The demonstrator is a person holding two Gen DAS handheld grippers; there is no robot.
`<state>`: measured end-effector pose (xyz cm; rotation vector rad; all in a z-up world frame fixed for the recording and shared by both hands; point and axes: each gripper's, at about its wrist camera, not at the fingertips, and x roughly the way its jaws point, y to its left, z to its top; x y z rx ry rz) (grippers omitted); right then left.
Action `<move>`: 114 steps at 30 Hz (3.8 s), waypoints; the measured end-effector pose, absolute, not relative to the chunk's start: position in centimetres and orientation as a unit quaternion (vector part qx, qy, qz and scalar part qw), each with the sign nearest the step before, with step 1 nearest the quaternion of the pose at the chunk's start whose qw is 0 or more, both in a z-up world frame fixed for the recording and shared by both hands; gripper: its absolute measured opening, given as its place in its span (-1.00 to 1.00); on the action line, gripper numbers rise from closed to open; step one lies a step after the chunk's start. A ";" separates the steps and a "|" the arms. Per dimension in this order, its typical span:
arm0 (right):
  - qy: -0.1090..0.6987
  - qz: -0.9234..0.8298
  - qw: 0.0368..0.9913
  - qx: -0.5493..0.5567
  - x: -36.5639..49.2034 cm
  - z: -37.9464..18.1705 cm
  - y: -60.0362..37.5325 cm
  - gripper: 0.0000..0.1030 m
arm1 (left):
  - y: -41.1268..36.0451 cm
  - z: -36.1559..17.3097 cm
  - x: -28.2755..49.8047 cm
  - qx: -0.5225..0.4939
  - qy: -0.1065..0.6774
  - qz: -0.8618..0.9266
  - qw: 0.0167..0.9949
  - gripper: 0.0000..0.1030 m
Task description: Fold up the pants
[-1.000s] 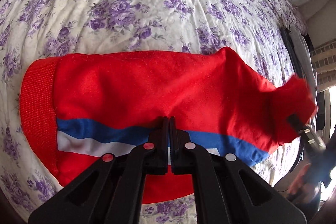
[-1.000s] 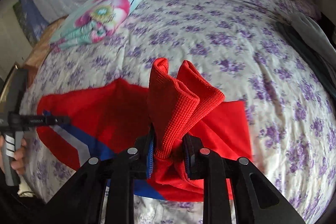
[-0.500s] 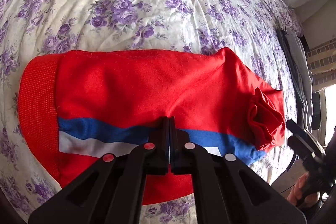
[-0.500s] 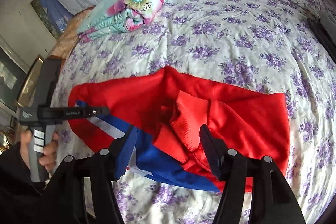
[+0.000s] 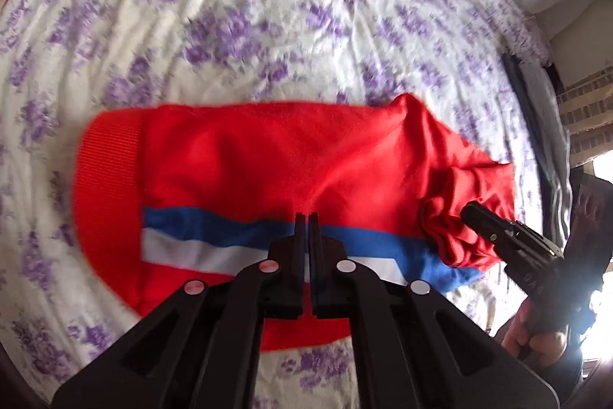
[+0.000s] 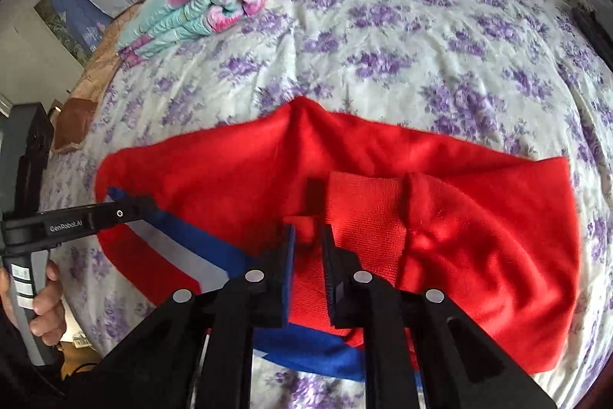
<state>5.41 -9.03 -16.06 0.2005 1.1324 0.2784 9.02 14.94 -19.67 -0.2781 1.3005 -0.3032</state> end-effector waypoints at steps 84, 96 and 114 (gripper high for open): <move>0.448 -0.092 0.855 0.245 -7.7 -15.5 -29.5 -0.67 | -13.4 -17.8 6.3 0.068 0.562 -0.324 0.758 -0.58; 0.423 -0.027 0.879 0.219 -3.0 -11.5 -26.6 -0.32 | -7.7 -13.9 2.4 0.050 0.557 -0.361 0.746 0.81; 0.514 0.042 0.843 0.150 4.6 -13.8 -20.4 -0.72 | -1.3 -21.4 3.1 -0.020 0.625 -0.285 0.726 -0.98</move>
